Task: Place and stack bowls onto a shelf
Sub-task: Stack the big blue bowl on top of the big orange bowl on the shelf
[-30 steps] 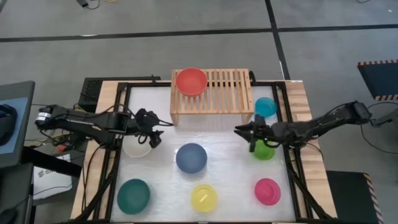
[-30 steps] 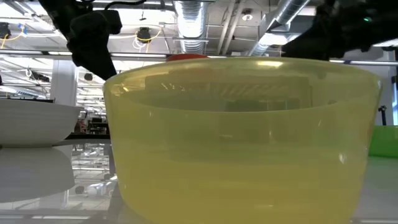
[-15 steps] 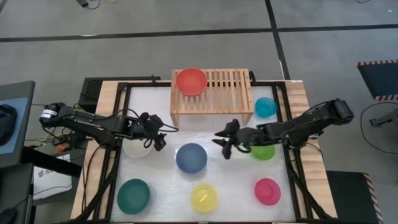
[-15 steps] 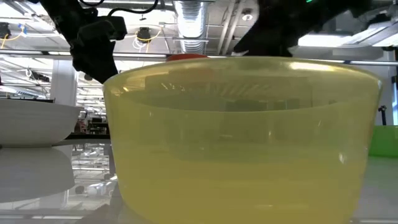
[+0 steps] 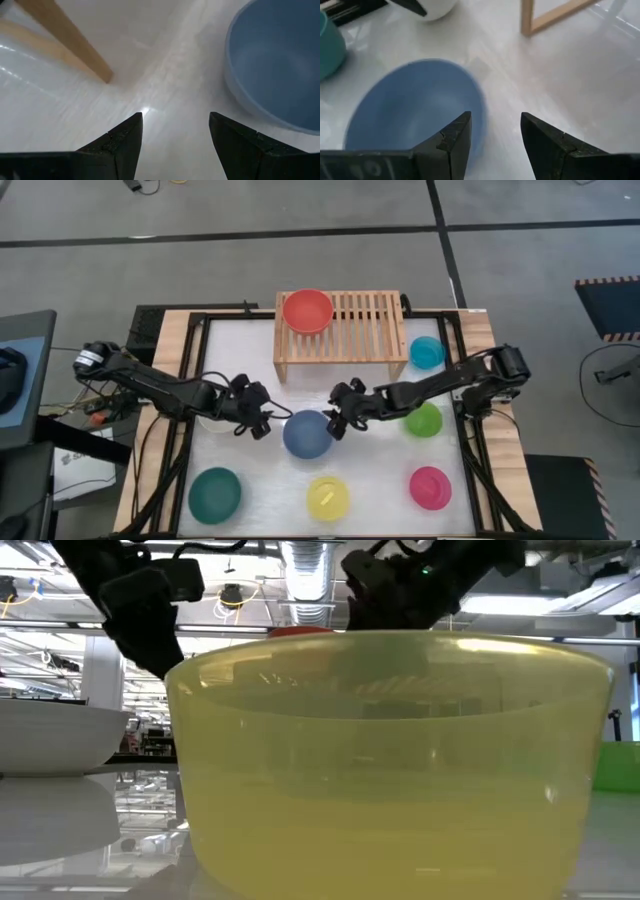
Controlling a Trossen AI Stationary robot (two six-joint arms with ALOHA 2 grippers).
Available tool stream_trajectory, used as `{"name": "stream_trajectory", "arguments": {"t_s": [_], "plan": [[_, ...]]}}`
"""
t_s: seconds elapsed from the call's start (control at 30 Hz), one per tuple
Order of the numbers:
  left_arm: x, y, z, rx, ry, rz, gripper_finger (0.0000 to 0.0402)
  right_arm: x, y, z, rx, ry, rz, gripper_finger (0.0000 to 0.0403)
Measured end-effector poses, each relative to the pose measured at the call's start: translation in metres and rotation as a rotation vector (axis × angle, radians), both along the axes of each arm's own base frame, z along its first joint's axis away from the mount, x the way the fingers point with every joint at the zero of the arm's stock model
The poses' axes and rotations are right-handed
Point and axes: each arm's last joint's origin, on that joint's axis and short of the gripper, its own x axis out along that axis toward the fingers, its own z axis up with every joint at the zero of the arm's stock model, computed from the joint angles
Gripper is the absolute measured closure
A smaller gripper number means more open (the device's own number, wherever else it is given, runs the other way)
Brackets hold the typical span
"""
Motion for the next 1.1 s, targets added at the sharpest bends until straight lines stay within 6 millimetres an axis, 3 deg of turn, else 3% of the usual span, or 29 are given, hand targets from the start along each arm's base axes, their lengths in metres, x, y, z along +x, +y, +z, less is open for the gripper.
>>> {"name": "stream_trajectory", "arguments": {"t_s": [0.17, 0.5, 1.0, 1.1], "plan": [[-0.002, -0.004, 0.0, 0.025, -0.011, 0.011, 0.0187, 0.011, 0.004, -0.013, 0.035, 0.046, 0.045, 0.0206], [-0.002, -0.004, 0.001, 0.055, -0.019, 0.028, 0.0187, 0.013, 0.004, -0.034, 0.036, 0.152, 0.059, 0.0217], [0.001, -0.005, 0.003, 0.037, -0.06, 0.039, 0.0187, 0.013, 0.003, -0.036, 0.004, 0.173, 0.069, 0.0365], [0.001, -0.005, 0.003, 0.038, -0.061, 0.038, 0.0187, 0.012, 0.004, -0.036, -0.025, 0.173, 0.061, 0.0375]]}}
